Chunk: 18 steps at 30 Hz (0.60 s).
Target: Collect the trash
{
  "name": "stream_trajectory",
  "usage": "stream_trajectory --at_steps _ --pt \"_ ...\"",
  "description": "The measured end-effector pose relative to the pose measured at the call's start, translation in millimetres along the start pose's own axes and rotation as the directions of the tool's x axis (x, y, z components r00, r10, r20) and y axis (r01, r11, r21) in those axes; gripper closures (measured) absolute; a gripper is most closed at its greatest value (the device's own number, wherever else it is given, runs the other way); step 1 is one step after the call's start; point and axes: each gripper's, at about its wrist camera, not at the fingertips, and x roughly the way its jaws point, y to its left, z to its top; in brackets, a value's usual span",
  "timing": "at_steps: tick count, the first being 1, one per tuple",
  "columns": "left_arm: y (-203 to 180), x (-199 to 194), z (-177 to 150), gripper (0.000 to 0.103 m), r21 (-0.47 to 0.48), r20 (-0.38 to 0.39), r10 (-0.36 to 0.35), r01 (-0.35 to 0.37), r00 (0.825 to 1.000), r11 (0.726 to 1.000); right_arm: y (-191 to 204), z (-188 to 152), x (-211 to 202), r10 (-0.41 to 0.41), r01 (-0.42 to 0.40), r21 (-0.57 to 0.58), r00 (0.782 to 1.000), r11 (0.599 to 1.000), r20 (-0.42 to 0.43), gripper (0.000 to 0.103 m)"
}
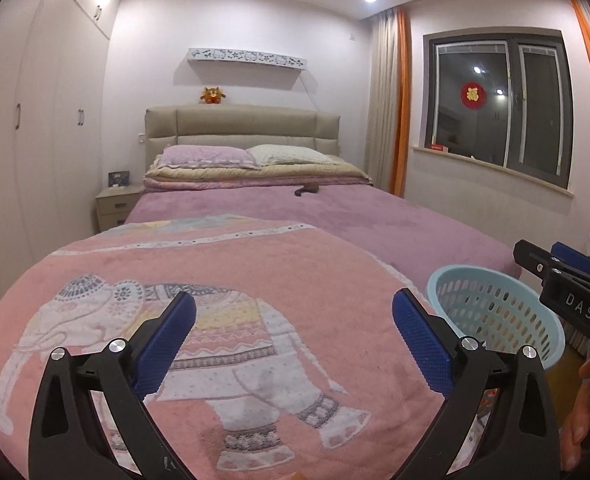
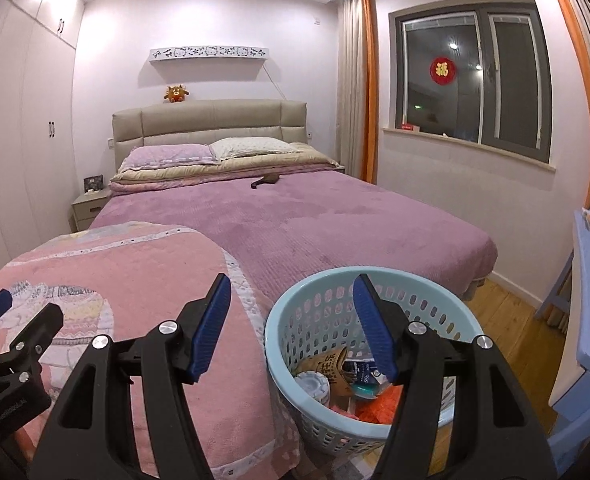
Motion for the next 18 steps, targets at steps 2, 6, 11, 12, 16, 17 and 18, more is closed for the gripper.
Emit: stream_trajectory --at_steps 2,6,11,12,16,17,18 --pt "0.3 1.4 -0.4 0.008 0.002 -0.001 0.001 -0.001 1.000 1.000 1.4 -1.0 0.5 0.004 -0.004 -0.002 1.000 1.000 -0.002 0.043" --pt "0.7 4.2 0.0 0.008 -0.002 -0.012 0.002 -0.002 1.000 1.000 1.2 -1.7 2.8 0.002 -0.002 -0.001 1.000 1.000 -0.008 0.043" --pt "1.5 6.2 -0.4 0.008 -0.010 -0.022 0.001 -0.001 1.000 1.000 0.0 -1.9 3.9 0.006 -0.006 -0.001 1.000 1.000 -0.012 0.043" --pt "1.7 6.5 -0.5 0.008 -0.010 -0.023 0.001 -0.001 1.000 1.000 0.3 -1.9 4.1 0.007 -0.007 -0.002 1.000 1.000 -0.014 0.043" --pt "2.0 6.7 -0.3 0.008 -0.010 -0.024 0.002 -0.002 1.000 1.000 0.0 -2.4 6.0 0.015 -0.015 0.006 1.000 1.000 -0.021 0.043" --pt "2.0 6.6 -0.4 0.008 -0.010 -0.024 0.001 -0.001 1.000 1.000 0.1 -2.4 6.4 0.016 -0.016 0.006 1.000 1.000 -0.023 0.043" --pt "1.9 6.6 -0.5 0.008 -0.010 -0.024 0.001 -0.002 1.000 1.000 0.5 -2.5 6.5 0.017 -0.017 0.007 1.000 1.000 -0.025 0.043"
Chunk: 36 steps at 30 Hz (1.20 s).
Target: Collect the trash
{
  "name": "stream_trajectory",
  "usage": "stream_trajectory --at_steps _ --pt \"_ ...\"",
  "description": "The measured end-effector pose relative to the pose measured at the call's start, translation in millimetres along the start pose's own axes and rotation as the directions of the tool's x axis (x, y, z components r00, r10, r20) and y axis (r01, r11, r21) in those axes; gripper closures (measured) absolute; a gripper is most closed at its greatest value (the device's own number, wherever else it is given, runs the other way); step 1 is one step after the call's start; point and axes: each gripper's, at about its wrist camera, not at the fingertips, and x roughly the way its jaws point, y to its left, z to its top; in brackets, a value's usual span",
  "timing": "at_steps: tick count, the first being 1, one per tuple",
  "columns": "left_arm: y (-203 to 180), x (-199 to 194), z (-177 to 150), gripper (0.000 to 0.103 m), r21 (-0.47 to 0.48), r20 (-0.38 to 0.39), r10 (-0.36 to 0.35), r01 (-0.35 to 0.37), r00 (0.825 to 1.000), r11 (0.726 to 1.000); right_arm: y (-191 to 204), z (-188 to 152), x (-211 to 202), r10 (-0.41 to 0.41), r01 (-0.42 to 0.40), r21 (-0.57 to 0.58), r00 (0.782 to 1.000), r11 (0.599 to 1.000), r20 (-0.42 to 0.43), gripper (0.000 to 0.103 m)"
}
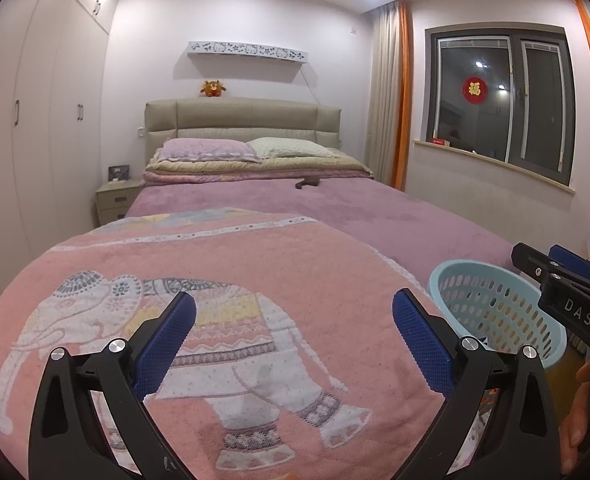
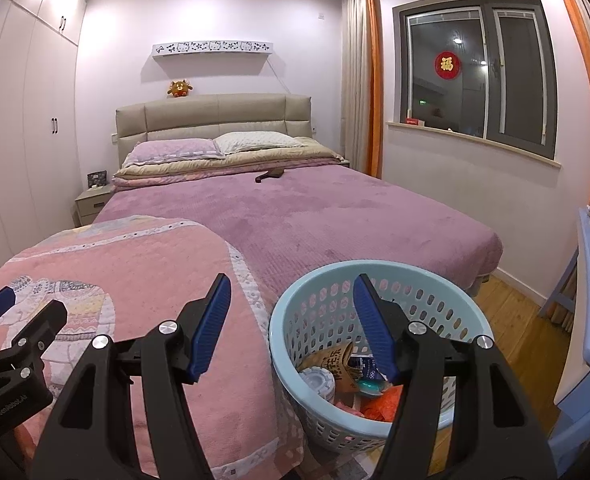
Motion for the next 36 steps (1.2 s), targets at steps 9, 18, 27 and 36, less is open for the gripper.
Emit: stream_trajectory --at_steps 9,18,27,36 --pt "0.3 -0.6 -0.5 0.008 0.000 -0.002 -0.001 0.001 1.000 1.000 0.7 1.3 -0.3 0.003 -0.003 0.004 1.000 1.000 -0.002 0.038" --pt "0.6 -0.3 0.0 0.008 0.000 -0.003 -0.001 0.001 1.000 1.000 1.4 0.4 2.6 0.006 -0.006 0.004 1.000 1.000 -0.017 0.037" --pt "0.1 -1.1 -1.5 0.008 -0.001 -0.004 0.000 0.000 1.000 1.000 0.0 -0.7 8.0 0.013 -0.013 0.011 0.999 1.000 -0.034 0.037" --pt "0.1 -2.0 -1.8 0.008 -0.001 0.001 0.001 -0.001 1.000 1.000 0.7 -2.8 8.1 0.017 -0.017 0.009 0.999 1.000 -0.034 0.036"
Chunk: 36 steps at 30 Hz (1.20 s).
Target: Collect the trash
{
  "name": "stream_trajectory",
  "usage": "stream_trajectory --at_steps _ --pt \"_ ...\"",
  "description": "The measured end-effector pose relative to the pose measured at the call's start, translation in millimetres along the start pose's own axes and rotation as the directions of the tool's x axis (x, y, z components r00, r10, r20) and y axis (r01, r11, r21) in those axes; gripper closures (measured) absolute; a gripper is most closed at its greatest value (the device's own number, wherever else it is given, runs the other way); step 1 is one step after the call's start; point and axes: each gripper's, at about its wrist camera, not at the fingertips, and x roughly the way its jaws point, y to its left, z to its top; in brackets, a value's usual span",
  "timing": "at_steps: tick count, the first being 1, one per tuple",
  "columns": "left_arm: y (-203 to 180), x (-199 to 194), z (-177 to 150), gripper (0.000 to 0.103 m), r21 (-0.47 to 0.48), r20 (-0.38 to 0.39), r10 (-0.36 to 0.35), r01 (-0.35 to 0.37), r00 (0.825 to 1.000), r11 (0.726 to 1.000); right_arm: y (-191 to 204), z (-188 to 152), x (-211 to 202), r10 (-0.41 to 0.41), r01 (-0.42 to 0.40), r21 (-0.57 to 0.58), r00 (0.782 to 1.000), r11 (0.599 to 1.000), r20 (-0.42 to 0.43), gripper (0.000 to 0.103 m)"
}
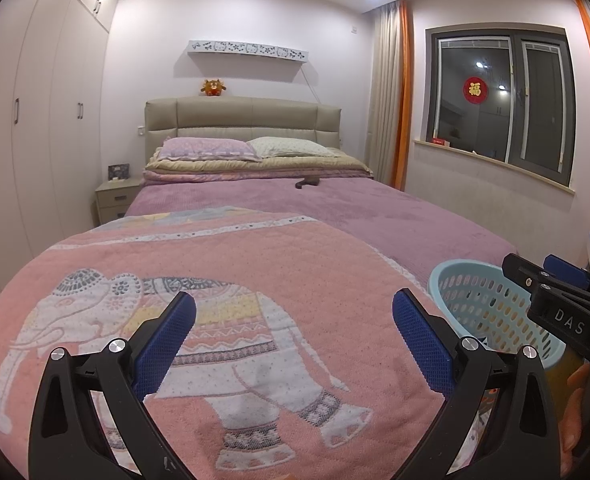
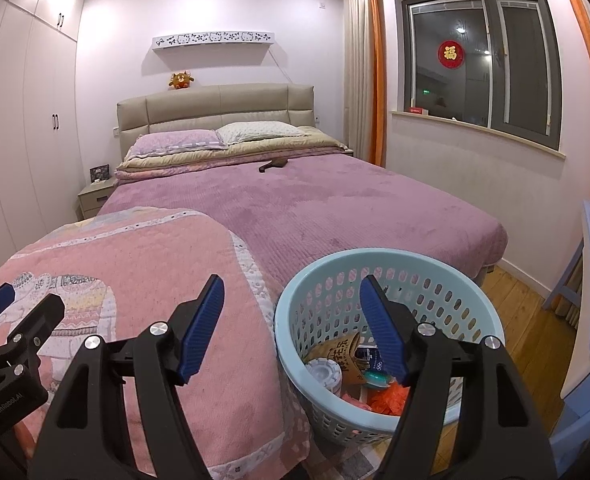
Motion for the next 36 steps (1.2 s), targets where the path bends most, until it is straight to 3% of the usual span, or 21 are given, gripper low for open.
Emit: stream_trajectory --at_steps 10,27,36 --pt "-0.5 -0.1 1.9 0.008 0.004 0.004 -0.003 0.003 1.000 1.000 2.3 -0.8 -1.8 -0.001 0.001 -0.004 1.000 1.000 0.005 0.036" --pt "-6.7 -16.2 12.2 0.008 0.080 -0.011 0.087 -0.086 0.996 0.993 2.1 6.8 -16.5 0.000 0.000 -0.005 0.999 1.000 0.032 0.036" --pt "20.2 -27.9 20.0 0.008 0.045 -0.045 0.111 -0.109 0.993 0.993 17.4 10.9 -19.7 0.021 -0.020 -0.023 0.999 1.000 0.032 0.036"
